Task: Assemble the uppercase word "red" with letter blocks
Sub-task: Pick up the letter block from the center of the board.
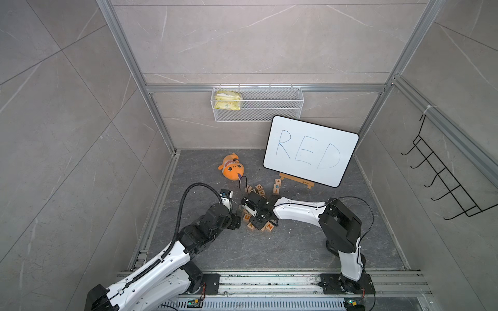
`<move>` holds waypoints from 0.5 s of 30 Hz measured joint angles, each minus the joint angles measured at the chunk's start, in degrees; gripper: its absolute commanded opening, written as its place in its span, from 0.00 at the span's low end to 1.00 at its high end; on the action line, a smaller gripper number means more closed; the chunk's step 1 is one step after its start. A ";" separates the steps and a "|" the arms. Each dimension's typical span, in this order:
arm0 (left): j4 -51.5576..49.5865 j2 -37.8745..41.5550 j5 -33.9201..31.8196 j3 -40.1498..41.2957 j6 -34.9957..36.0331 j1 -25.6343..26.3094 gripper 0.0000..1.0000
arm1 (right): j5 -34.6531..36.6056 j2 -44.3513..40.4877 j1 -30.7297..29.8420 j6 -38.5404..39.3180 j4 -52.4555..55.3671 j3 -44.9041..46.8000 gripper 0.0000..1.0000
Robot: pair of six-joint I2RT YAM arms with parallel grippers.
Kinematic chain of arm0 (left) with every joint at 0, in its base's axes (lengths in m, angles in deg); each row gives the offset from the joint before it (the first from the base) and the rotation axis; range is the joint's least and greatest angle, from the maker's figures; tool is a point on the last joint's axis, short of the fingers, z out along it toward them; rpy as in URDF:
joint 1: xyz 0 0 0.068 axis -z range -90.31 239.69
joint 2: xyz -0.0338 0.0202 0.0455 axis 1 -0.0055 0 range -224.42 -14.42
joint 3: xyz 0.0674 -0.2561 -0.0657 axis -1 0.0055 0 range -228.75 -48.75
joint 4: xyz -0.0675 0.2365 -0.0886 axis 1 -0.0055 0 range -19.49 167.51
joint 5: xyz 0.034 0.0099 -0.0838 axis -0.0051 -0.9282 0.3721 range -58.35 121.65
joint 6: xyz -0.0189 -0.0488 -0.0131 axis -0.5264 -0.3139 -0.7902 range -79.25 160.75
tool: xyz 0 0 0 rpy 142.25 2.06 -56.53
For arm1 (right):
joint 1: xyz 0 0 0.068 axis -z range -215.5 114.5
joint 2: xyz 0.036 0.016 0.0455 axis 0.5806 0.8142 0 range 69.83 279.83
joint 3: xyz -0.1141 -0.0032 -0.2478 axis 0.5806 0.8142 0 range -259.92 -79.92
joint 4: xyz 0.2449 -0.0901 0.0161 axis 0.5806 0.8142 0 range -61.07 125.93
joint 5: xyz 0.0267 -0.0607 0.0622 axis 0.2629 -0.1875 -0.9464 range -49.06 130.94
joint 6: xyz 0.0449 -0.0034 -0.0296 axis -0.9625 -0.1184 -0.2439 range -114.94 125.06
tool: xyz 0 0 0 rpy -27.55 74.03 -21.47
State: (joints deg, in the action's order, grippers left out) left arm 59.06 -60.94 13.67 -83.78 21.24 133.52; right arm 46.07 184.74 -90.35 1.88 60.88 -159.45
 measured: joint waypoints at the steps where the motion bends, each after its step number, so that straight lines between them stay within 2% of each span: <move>1: 0.00 0.00 0.00 0.00 0.00 0.00 0.82 | 0.00 -0.35 0.00 0.00 -0.17 0.24 0.19; 5: 0.02 0.07 0.04 0.00 0.00 0.00 0.82 | 0.15 -2.45 0.00 0.00 -0.46 1.07 0.12; 8: 0.20 0.24 0.07 0.00 0.00 0.00 0.82 | 0.83 -5.95 0.00 0.00 -0.76 2.54 0.01; 15: 0.98 0.48 0.85 0.00 0.00 0.00 0.82 | 5.05 -20.09 0.00 0.52 -3.08 7.74 0.00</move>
State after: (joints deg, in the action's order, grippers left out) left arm 60.04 -60.46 14.52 -83.78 21.24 133.52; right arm 51.12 164.65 -90.35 2.41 57.80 -151.71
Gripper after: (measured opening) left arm 0.816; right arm 0.319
